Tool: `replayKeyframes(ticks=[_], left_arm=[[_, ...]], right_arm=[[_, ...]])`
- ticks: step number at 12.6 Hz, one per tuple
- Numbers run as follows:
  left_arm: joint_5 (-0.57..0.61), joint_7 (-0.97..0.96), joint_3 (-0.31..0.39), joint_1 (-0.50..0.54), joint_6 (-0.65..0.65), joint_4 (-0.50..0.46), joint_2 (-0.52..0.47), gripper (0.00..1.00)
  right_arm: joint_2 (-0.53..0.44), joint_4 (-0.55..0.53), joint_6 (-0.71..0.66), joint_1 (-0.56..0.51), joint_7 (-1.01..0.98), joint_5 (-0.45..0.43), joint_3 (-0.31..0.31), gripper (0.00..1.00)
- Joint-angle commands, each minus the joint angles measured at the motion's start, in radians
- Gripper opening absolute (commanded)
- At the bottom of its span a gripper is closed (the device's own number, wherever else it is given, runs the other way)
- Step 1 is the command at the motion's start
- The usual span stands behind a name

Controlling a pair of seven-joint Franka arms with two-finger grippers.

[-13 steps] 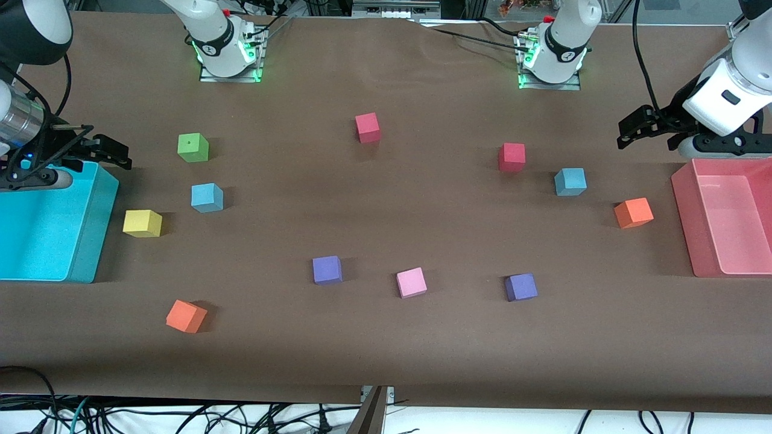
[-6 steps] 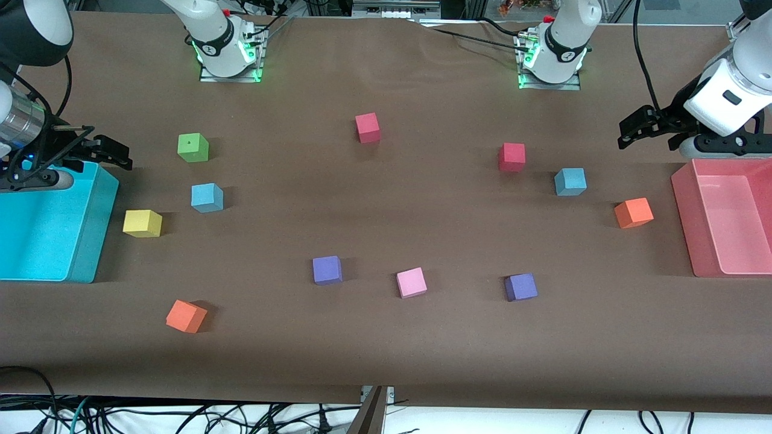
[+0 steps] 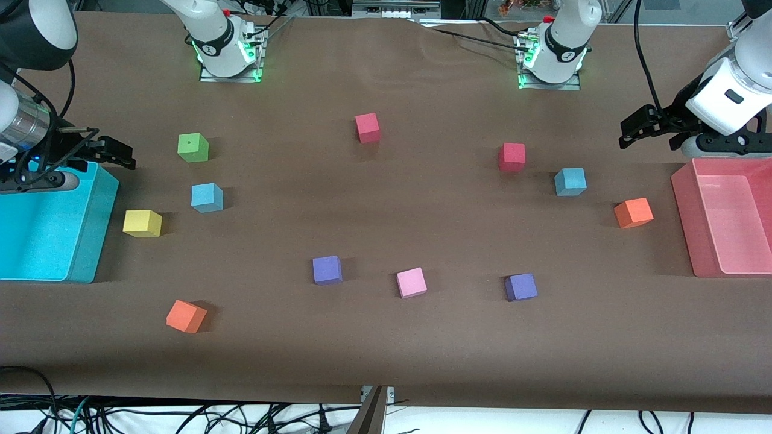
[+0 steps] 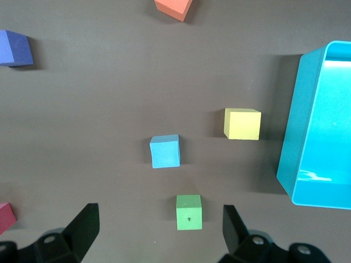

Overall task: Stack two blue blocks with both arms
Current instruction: 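Reach the right gripper to the light-blue cube and grasp it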

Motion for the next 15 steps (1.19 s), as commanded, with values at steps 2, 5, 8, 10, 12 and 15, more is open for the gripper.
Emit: replayKeyframes(ticks=[2, 5, 8, 10, 12, 15], left_arm=[[0.013, -0.003, 0.002, -0.006, -0.019, 0.018, -0.001, 1.0], [0.015, -0.003, 0.003, -0.007, -0.019, 0.019, -0.001, 1.0], [0.015, -0.003, 0.003, -0.009, -0.019, 0.019, -0.001, 1.0], [0.018, -0.003, 0.003, -0.01, -0.019, 0.021, -0.001, 1.0], [0.018, -0.003, 0.002, -0.01, -0.019, 0.019, -0.001, 1.0], [0.018, -0.003, 0.0, -0.02, -0.019, 0.024, -0.003, 1.0]], right_arm=[[-0.025, -0.087, 0.016, -0.011, 0.001, 0.006, 0.011, 0.99], [-0.06, -0.264, 0.106, -0.011, -0.002, 0.004, 0.011, 0.99], [-0.083, -0.51, 0.4, -0.011, -0.01, 0.001, 0.012, 0.99], [-0.045, -0.601, 0.562, -0.011, -0.01, -0.002, 0.012, 0.99], [0.012, -0.644, 0.654, -0.009, -0.01, -0.002, 0.012, 0.99], [0.09, -0.684, 0.86, -0.005, -0.03, -0.005, 0.017, 0.99]])
